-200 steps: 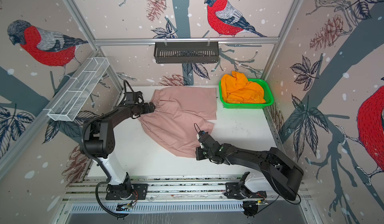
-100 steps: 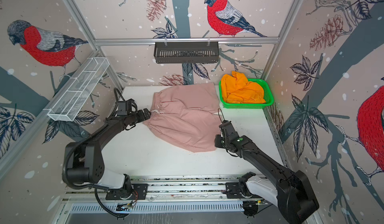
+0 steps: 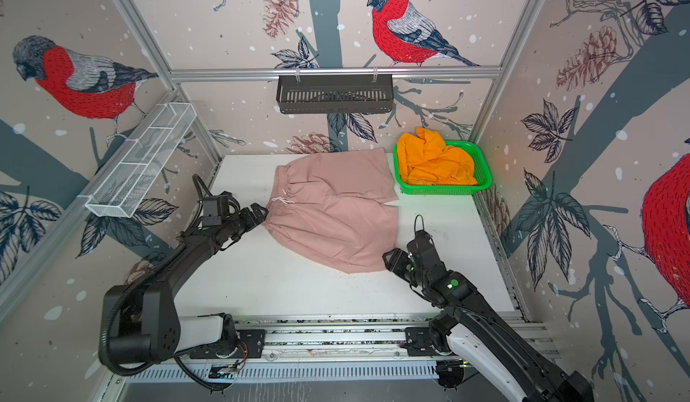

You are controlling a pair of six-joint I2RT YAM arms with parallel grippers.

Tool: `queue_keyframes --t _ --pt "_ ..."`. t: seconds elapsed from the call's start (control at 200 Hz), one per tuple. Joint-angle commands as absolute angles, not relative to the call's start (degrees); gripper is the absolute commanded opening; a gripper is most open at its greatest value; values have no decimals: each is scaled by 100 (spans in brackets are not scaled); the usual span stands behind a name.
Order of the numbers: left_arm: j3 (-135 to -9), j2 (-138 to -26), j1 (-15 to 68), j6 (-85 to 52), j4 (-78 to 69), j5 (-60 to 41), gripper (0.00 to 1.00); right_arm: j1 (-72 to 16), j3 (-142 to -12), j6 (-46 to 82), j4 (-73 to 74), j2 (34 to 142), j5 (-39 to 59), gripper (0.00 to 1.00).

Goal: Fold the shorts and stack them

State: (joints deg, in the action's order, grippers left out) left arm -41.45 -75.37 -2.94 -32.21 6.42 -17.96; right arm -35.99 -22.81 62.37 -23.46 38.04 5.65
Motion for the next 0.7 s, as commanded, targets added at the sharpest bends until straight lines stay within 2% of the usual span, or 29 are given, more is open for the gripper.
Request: queue_keyframes --t 0.0,0.125,0.5,0.575,0.695 --pt "-4033 -7649 -312 -3365 157 -2118 98 -4371 -1934 7555 -1561 3983 9 62" --pt "-3700 -7662 -310 -3513 -379 -2415 98 -4844 -1676 7837 -804 4430 -408 65" --pt "-3309 -7793 -308 -3603 -1178 -2465 98 -4747 -746 7961 1298 4966 -1253 69" --pt "-3296 -7860 -308 -3579 -1248 -2488 98 -4688 -624 7905 1524 4953 -1389 66" --pt "-3313 -7983 -310 -3440 -1144 -2380 98 -4559 -636 7618 1402 4872 -1363 55"
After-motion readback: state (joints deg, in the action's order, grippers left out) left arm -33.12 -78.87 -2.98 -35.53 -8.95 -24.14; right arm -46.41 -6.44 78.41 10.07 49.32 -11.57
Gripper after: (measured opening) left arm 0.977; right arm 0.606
